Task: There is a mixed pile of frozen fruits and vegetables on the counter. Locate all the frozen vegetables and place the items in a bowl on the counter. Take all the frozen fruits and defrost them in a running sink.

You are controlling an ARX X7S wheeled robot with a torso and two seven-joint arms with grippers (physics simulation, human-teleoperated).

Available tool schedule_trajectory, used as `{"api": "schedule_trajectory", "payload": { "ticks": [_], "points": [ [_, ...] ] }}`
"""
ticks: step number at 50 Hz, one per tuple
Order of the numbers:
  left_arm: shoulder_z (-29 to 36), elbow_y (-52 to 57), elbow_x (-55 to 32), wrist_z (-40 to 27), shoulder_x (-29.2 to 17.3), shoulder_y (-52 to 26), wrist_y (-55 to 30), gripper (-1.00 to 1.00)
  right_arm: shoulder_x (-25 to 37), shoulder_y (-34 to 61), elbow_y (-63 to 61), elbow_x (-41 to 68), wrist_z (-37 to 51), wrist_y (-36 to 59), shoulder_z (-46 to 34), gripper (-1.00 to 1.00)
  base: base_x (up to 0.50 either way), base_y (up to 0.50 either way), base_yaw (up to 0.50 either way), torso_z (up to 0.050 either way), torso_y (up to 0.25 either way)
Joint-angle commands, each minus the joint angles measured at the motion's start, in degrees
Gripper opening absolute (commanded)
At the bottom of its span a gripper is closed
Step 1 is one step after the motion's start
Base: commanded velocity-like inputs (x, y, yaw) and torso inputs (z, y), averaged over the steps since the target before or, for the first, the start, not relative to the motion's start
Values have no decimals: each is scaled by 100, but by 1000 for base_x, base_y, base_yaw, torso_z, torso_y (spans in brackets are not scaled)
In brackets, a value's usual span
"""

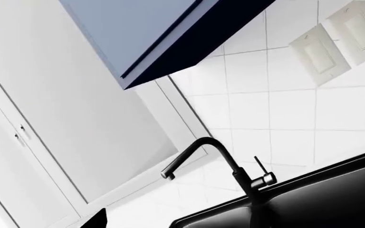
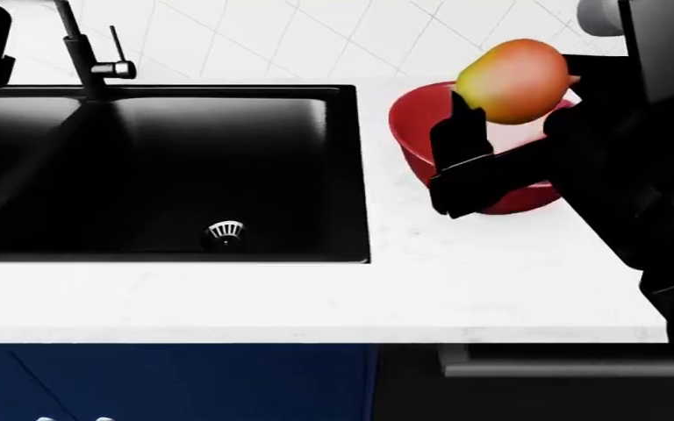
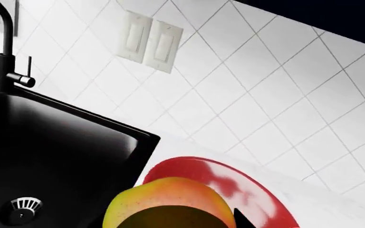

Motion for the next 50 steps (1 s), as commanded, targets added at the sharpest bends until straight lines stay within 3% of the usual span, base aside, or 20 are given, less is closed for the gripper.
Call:
{"api": "schedule_trajectory", "payload": {
  "ticks": [1,22,50],
  "points": [
    [23,3,-140,-109,-11,-75,-12,100,-202,243,134,21,29,252,-71,-100,0,500,0,0,0],
    [70,35,-46,-21,-124,-42,54,100,-453,536,124,-55,-174,819,-326,-100,39,500,0,0,0],
    [129,54,-54,-32,-196,-68,71,100,-506,785,251,85,53,1084,-583,-100,406,364,0,0,1]
  ]
}}
